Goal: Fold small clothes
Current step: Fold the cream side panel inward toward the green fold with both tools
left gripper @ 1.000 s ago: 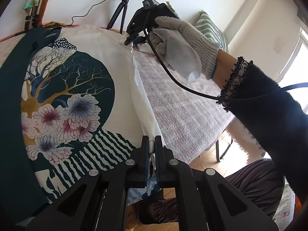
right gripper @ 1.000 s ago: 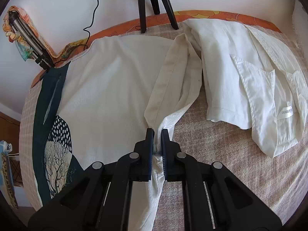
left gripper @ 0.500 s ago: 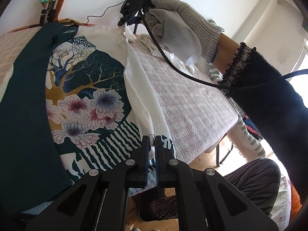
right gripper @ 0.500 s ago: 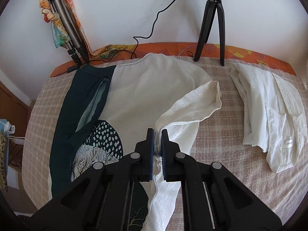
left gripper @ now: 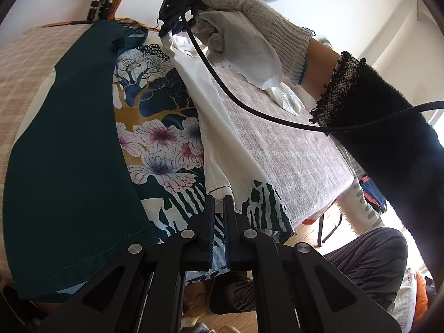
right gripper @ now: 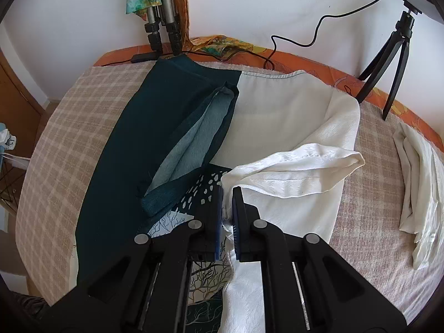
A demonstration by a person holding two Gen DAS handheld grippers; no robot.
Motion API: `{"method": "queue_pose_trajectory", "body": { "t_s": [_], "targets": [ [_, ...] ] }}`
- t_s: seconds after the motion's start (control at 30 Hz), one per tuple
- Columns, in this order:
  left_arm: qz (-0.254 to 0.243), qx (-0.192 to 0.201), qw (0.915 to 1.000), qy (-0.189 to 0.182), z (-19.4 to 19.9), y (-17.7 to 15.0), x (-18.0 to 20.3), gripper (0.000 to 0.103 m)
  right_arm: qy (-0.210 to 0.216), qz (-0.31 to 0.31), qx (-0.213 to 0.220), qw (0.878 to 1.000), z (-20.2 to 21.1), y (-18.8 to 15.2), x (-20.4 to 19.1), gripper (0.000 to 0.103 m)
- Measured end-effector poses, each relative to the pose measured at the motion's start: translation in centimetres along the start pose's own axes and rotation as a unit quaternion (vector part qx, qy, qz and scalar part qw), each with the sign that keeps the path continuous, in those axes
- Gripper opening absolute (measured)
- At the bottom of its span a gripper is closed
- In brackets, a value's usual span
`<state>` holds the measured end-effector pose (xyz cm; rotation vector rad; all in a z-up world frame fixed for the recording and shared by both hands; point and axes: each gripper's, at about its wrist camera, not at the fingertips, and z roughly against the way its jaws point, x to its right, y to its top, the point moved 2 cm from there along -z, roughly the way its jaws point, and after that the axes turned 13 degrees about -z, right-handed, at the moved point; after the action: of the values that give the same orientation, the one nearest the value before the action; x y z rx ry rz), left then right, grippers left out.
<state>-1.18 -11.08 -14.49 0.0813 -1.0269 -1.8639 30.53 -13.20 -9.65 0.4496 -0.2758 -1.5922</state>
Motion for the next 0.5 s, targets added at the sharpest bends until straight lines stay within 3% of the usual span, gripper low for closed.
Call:
{"method": "queue_pose_trajectory", "body": {
  "t_s": [0.33, 0.43, 0.5],
  "targets": [
    [0.0, -0.024, 0.9996, 0.012, -1.6, 0.5, 0.7, 0.022, 0.004, -0.023, -0.002, 1.0, 0.4, 0.2, 3.0, 0.008],
    [0.002, -0.022, 0.9996, 0.02, -1.5, 0.6, 0.7, 0.033, 0.005, -0.017, -0.004, 1.0, 0.4, -0.1, 3.2, 0.008],
    [0.009, -0.022, 0.9995, 0.02, -1.6, 0.6, 0.6, 0.033, 0.007, -0.017, -0.005, 1.0, 0.3, -0.2, 3.3, 0.008]
  ]
}}
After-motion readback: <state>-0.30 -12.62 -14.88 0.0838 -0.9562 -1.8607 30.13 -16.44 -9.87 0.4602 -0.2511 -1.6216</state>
